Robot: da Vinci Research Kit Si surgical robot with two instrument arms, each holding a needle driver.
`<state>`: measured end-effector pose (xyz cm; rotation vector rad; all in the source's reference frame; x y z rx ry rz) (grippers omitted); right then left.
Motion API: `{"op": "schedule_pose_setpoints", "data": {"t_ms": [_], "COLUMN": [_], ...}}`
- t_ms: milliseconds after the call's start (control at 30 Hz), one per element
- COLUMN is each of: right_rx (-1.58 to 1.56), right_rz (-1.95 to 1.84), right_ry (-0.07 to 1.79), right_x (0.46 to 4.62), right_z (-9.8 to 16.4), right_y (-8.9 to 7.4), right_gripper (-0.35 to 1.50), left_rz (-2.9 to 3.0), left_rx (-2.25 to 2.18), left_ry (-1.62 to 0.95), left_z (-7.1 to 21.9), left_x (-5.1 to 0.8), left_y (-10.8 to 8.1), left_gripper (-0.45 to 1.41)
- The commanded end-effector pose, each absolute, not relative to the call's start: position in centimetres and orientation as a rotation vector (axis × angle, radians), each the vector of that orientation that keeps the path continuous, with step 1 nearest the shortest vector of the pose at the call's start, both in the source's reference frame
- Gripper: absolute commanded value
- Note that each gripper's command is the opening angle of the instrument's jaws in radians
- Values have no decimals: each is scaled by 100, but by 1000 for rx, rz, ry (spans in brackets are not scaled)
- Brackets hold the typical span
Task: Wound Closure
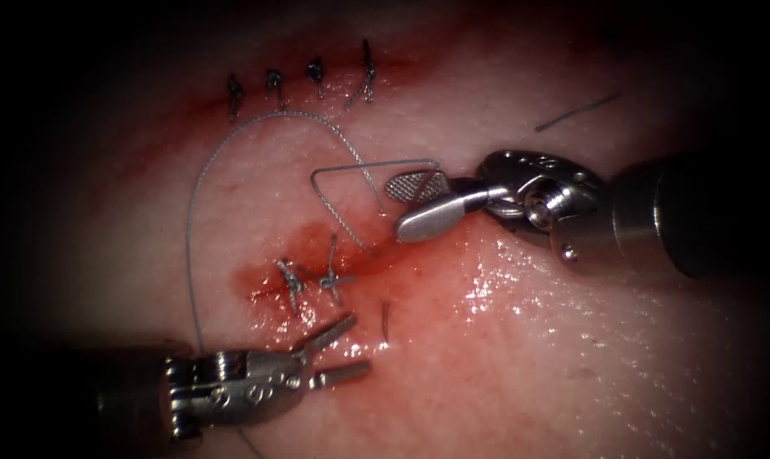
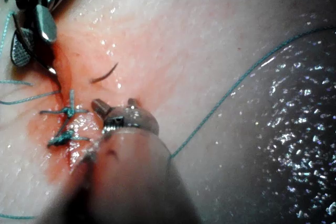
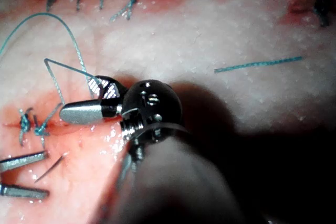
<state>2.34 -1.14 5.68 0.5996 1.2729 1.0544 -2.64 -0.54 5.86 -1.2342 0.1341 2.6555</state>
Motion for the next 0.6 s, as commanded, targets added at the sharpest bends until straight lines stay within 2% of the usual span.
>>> {"op": "schedule_pose_setpoints", "data": {"t_ms": [33,167,267,400,467,600], "right_rx": [587,566,563,558,553,548], "right_rz": [1055,1050,1044,1039,1035,1028], "right_ry": [1271,1272,1273,1275,1275,1277], "right_x": [233,227,226,226,225,224], "right_z": [573,573,574,574,575,576], "right_y": [-114,-112,-111,-111,-110,-110], "right_gripper": [116,115,115,111,111,111], "left_rz": [2658,2651,2657,2672,2678,2713], "left_rx": [-1253,-1296,-1312,-1336,-1340,-1349], "left_ry": [160,228,254,256,259,237], "left_z": [591,591,592,591,589,584], "left_x": [-272,-279,-283,-285,-285,-284], "left_y": [-59,-53,-51,-48,-44,-35], "left_gripper": [62,64,51,51,32,26]}}
